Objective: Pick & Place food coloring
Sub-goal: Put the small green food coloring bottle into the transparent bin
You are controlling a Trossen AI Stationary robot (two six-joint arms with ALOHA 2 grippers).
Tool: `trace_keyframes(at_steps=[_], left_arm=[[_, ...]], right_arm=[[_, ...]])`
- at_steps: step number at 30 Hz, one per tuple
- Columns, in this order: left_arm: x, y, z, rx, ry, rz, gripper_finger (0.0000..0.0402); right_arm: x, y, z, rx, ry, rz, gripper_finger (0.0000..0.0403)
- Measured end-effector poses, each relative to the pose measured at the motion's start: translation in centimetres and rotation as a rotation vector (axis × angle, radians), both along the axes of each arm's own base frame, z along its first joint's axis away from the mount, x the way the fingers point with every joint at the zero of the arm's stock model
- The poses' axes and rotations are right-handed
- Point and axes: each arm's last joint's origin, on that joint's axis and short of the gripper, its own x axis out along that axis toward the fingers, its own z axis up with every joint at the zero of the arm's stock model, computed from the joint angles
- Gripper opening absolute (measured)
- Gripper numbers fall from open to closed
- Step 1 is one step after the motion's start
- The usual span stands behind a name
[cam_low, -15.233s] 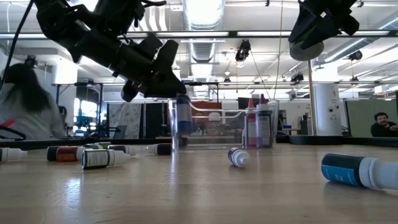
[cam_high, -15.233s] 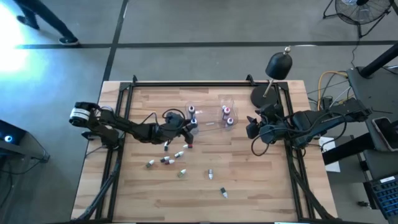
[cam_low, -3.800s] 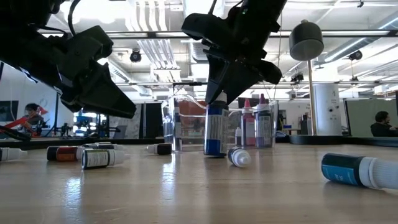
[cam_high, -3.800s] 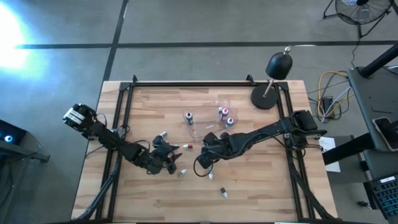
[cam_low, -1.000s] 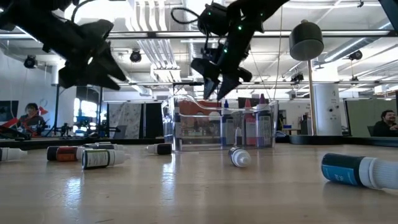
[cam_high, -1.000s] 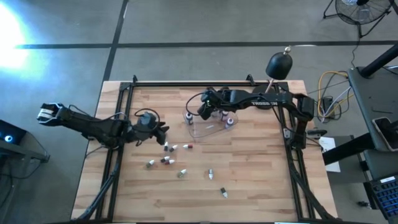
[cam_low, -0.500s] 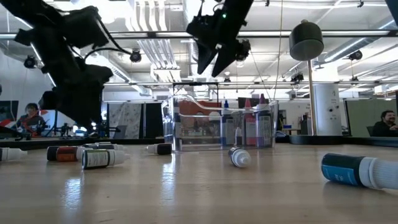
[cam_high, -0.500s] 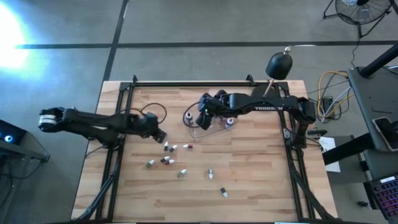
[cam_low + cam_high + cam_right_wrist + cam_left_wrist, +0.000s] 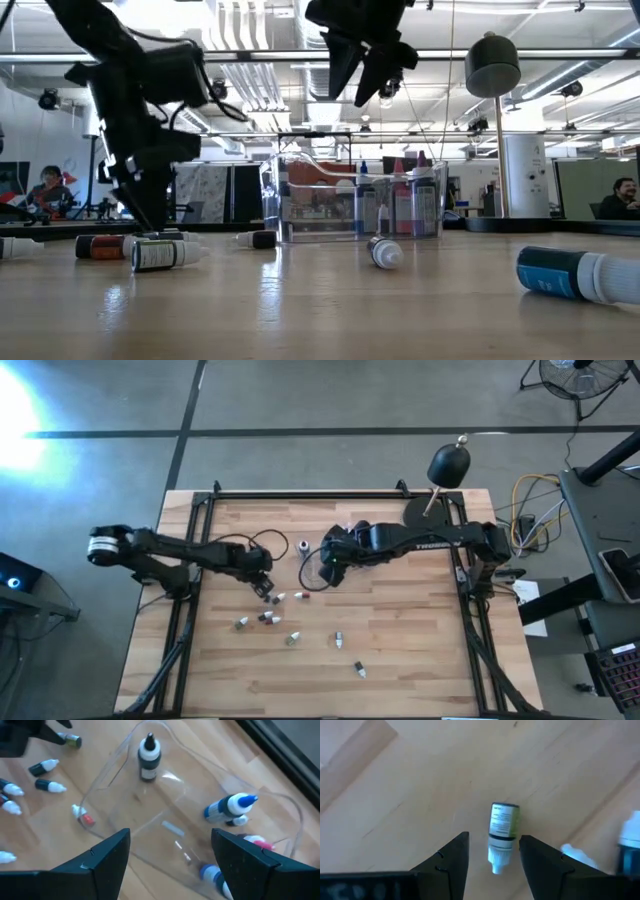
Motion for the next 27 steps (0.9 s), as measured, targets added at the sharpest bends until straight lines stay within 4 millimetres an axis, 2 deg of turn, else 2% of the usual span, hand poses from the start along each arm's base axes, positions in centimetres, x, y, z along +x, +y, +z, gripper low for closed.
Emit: trace_keyframes(at_steps=[9,15,23,27], left_arm=[[0.7,0.1,-1.3,0.016,0.092,-0.058,0.0144],[0.9,0.2,-1.1,0.033,0.091,-0.076,0.0109],[1.3,0.2,-1.1,0.057,0.058,-0.1,0.0053],[1.5,0.2,-0.8,0.052,0.006,-0.089,0.0039]], right_arm=[[-0.1,1.7,0.1,0.035,-0.035,-0.038,0.0256],[-0.8,3.3,1.2,-0.012,-0.105,-0.089,0.0244],[-1.6,4.3,2.2,-0.003,-0.161,-0.129,0.023],[-2.3,5.8,3.6,-0.073,-0.242,-0.154,0.0224]])
